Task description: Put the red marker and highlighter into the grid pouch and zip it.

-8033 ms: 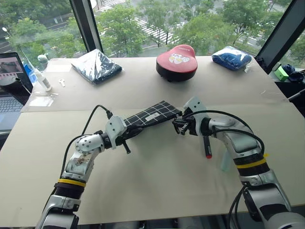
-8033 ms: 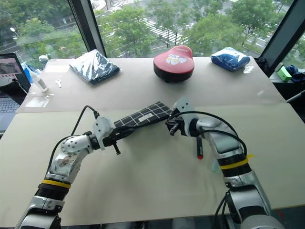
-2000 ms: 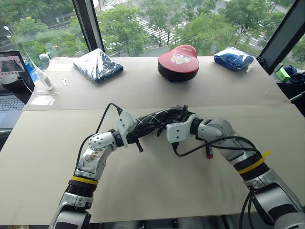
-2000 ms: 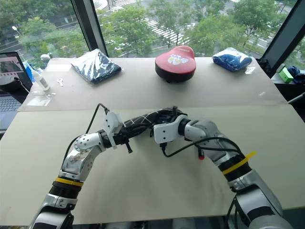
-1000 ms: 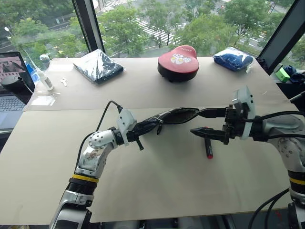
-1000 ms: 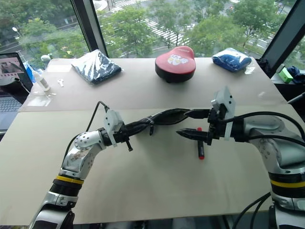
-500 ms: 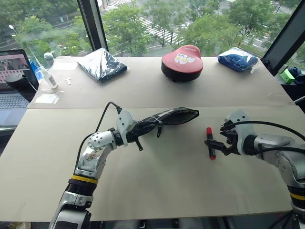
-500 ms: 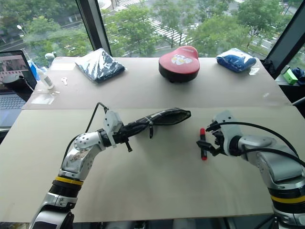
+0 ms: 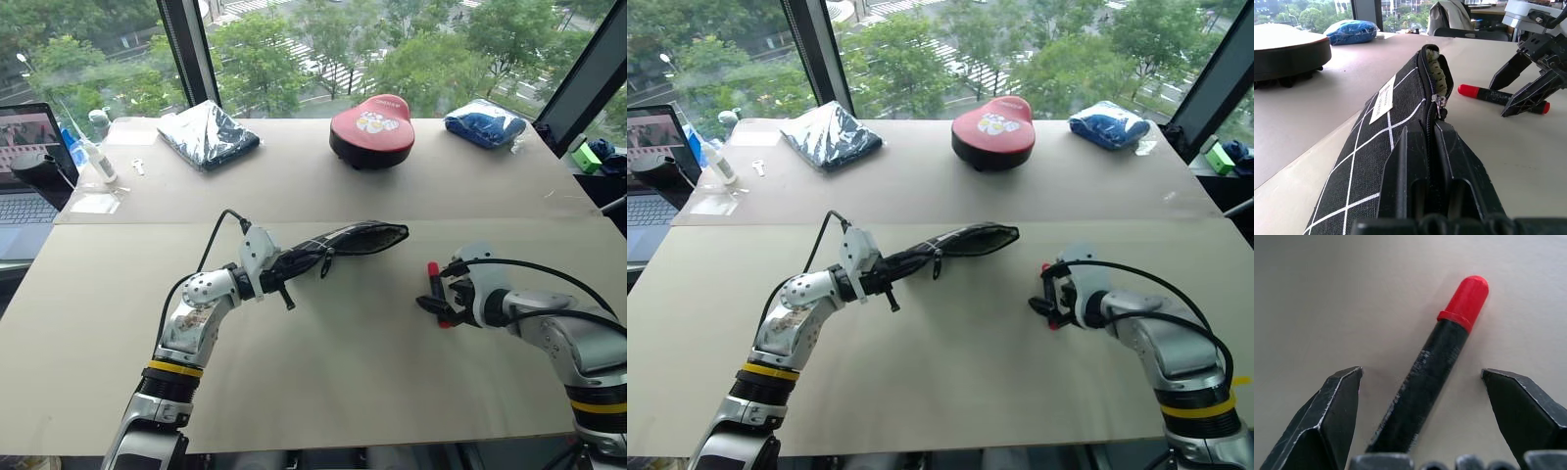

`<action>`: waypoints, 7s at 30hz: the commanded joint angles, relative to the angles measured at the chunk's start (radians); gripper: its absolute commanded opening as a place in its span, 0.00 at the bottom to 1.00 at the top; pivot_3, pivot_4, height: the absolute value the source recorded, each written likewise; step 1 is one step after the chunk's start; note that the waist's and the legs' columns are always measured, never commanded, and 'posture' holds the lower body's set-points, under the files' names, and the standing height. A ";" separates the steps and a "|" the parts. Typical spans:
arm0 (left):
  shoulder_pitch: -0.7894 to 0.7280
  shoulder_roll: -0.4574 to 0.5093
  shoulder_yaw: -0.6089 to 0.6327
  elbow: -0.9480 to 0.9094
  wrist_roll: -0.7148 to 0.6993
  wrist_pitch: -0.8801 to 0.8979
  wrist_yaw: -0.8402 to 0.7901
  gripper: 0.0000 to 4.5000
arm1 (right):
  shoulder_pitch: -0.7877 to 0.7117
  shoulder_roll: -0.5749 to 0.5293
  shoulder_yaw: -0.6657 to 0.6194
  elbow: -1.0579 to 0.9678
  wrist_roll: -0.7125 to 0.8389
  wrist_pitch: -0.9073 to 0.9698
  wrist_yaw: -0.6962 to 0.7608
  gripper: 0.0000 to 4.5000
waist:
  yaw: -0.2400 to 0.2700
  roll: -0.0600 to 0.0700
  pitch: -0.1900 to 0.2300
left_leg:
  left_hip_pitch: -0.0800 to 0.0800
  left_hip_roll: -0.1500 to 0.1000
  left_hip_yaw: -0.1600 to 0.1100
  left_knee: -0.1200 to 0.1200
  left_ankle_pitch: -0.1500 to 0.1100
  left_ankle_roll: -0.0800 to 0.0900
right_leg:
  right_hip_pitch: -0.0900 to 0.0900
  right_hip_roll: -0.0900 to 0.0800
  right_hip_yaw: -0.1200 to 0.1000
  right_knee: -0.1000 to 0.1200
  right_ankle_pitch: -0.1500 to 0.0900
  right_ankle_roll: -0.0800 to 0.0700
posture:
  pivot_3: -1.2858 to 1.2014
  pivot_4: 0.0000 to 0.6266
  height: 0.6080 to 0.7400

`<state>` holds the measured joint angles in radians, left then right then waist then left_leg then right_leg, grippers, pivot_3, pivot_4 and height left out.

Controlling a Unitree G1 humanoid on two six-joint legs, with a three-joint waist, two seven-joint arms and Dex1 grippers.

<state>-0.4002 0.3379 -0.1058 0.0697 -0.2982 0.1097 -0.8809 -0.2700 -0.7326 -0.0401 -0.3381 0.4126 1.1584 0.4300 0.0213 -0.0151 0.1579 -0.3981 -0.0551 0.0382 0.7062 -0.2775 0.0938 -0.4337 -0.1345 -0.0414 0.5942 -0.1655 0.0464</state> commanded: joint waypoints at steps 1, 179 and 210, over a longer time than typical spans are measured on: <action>-0.004 -0.001 0.010 -0.030 -0.003 -0.017 0.005 0.00 | 0.025 0.007 -0.009 0.025 -0.035 -0.008 -0.027 0.64 | 0.002 0.000 0.000 | 0.000 0.000 0.000 0.000 -0.001 0.001 | 0.000 0.000 0.000 0.000 0.000 0.000 | 0.52 0.24 1.00; -0.036 -0.013 -0.014 0.019 0.007 -0.070 -0.033 0.00 | -0.069 -0.048 -0.110 0.113 0.088 -0.321 0.420 0.61 | -0.001 0.001 0.000 | -0.007 0.001 -0.002 0.005 0.000 -0.002 | -0.006 0.003 0.001 0.001 0.001 -0.001 | 0.52 0.24 1.00; 0.058 0.293 0.114 -0.183 -0.368 0.401 -0.256 0.99 | 0.211 -0.185 -0.391 0.007 0.280 -0.324 0.484 0.63 | -0.003 0.001 0.000 | -0.006 0.005 -0.002 0.006 -0.004 0.005 | -0.005 0.003 0.002 0.001 0.001 -0.001 | 0.52 0.24 1.00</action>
<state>-0.3509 0.6102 -0.0538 -0.0702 -0.5954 0.4029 -1.1759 -0.0368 -0.9008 -0.4320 -0.3412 0.7073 0.8759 0.9059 0.0179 -0.0136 0.1584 -0.4040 -0.0500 0.0366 0.7126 -0.2818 0.0985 -0.4389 -0.1314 -0.0395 0.5952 -0.1646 0.0460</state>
